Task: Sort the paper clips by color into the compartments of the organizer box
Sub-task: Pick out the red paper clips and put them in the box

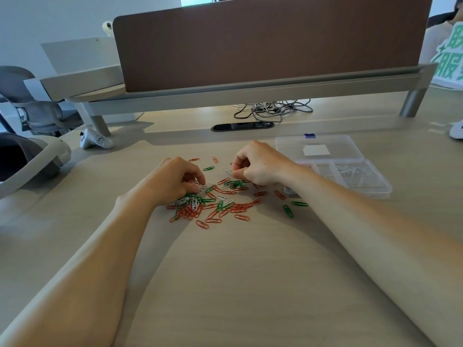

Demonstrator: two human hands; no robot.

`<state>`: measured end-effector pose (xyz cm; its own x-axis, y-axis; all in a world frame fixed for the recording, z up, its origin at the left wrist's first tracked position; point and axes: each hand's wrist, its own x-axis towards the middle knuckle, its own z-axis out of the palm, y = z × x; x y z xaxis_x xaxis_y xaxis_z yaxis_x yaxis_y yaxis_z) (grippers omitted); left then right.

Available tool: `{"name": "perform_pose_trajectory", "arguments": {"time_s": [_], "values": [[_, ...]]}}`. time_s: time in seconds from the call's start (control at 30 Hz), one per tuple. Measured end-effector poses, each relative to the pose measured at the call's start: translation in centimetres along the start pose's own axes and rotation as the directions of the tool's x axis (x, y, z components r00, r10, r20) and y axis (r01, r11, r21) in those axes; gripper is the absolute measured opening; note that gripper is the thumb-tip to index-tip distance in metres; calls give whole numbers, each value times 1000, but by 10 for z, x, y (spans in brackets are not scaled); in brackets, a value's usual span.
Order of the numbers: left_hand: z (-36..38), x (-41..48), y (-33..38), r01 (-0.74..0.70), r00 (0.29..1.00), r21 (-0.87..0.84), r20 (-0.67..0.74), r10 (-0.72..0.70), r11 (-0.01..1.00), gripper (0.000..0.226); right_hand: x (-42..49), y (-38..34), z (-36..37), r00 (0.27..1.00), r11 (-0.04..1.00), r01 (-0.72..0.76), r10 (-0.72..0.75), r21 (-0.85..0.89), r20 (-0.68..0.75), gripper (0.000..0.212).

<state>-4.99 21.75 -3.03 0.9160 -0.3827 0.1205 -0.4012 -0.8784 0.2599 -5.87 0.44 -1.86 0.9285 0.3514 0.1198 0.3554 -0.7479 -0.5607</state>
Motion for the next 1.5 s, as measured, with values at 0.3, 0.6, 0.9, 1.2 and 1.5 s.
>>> {"name": "perform_pose_trajectory", "arguments": {"time_s": [0.3, 0.6, 0.9, 1.2, 1.5], "values": [[-1, 6, 8, 66, 995, 68, 68, -70, 996, 5, 0, 0, 3, 1000, 1000, 8, -8, -15, 13, 8], [0, 4, 9, 121, 983, -150, -117, -139, 981, 5, 1, 2, 1, 1000, 1000, 12, -12, -3, -2, 7], [7, 12, 27, 236, 969, -48, -65, -239, 971, 9, 2, 3, -1, 1000, 1000, 15, -15, -4, -15, 5], [7, 21, 32, 308, 950, -1, 50, -307, 951, 11, 2, 5, 0, 1000, 1000, 16, -16, 1, -17, 7], [3, 14, 30, 367, 929, -128, 90, -358, 921, 12, 4, 8, 0, 999, 1000, 18, -18, 2, -30, 6]]}}
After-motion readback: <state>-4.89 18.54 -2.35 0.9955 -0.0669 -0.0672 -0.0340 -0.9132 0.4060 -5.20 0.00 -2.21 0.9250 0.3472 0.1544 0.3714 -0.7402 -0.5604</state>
